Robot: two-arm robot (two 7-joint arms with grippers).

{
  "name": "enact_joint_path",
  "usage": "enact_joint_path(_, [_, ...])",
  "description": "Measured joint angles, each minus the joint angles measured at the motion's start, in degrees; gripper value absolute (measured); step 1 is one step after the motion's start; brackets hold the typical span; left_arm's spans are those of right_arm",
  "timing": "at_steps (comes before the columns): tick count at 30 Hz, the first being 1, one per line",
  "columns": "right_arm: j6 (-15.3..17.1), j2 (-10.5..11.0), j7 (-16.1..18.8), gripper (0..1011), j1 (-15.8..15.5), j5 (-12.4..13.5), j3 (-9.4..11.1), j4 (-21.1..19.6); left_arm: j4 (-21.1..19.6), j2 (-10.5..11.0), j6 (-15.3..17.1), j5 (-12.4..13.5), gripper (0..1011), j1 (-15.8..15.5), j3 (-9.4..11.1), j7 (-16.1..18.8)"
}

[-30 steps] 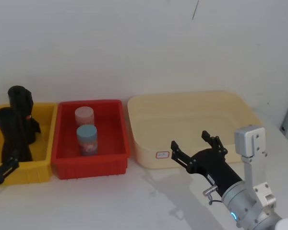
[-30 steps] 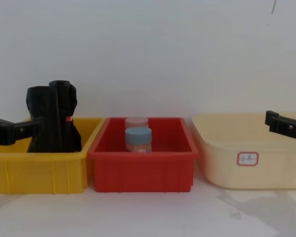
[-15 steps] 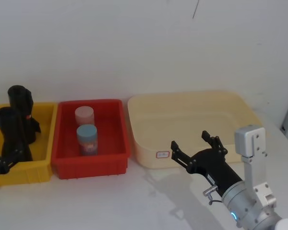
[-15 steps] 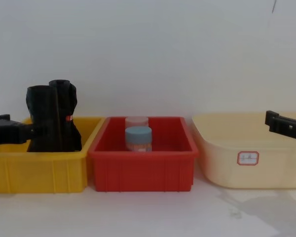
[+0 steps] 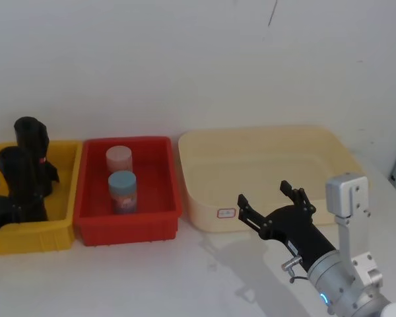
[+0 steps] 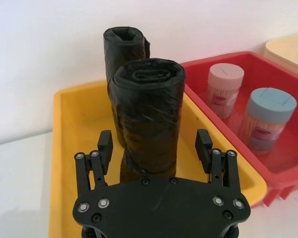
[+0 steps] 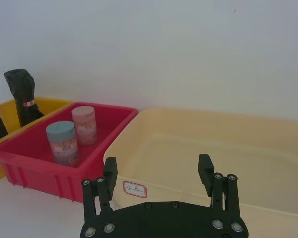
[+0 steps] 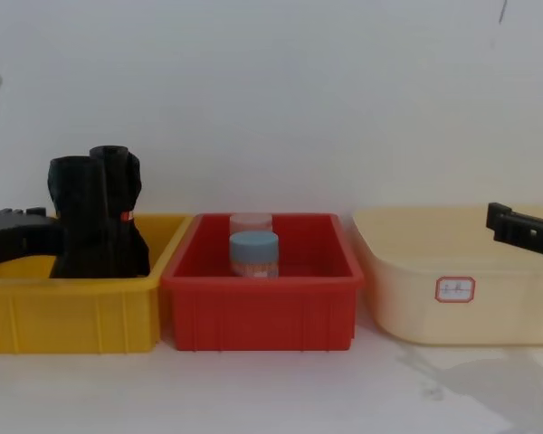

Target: Pick up the garbage bag with the one hand and transfer it to the other hand.

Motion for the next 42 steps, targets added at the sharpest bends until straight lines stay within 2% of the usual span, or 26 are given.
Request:
enact_joint_path(6, [0.0,0.0,0.0,1000,0.0,0.0,0.0,0.0,2.1,-0.48,-0.38,1.33,978,-2.18,0.66,-0.3])
enact_joint_path(7, [0.0,0.0,0.0,1000,0.0,0.0,0.0,0.0,2.31,-0.52,-0.45,1.51,937,-2.36,0.76,-0.31])
enact_joint_path(10, [0.0,0.0,0.0,1000,0.0,0.0,0.0,0.0,2.68,-0.63,-0.66,2.09,896,-2.86,1.0,-0.34])
enact_joint_path(11, [0.0,0.0,0.0,1000,0.0,0.0,0.0,0.0,2.83,-0.68,-0.78,2.43,840,-3.17,1.18,-0.37])
enact_joint_path(12, [0.0,0.0,0.0,1000,0.0,0.0,0.0,0.0,2.87,-0.69,-0.83,2.6,840,-3.29,1.26,-0.39])
enact_joint_path(18, [0.0,0.0,0.0,1000,0.0,0.0,0.0,0.0,2.45,-0.59,-0.99,4.09,657,-3.85,2.05,-0.85])
enact_joint_path(19, [0.0,0.0,0.0,1000,0.0,0.0,0.0,0.0,2.45,-0.59,-0.99,4.09,657,-3.85,2.05,-0.85])
enact_joint_path(20, [0.0,0.0,0.0,1000,0.0,0.0,0.01,0.0,2.03,-0.47,-0.96,4.38,592,-3.86,2.27,-1.01])
enact_joint_path(23, [0.0,0.0,0.0,1000,0.0,0.0,0.0,0.0,1.17,-0.22,-0.74,4.98,555,-3.86,2.66,-1.41])
enact_joint_path(34, [-0.04,0.1,0.57,1000,0.18,0.05,0.05,0.0,-3.78,1.58,0.78,6.45,493,-4.03,4.08,-4.63])
enact_joint_path(42, [-0.27,1.36,4.1,1000,1.72,0.72,-0.09,0.09,-7.56,2.83,2.49,6.81,448,-6.17,4.55,-7.86])
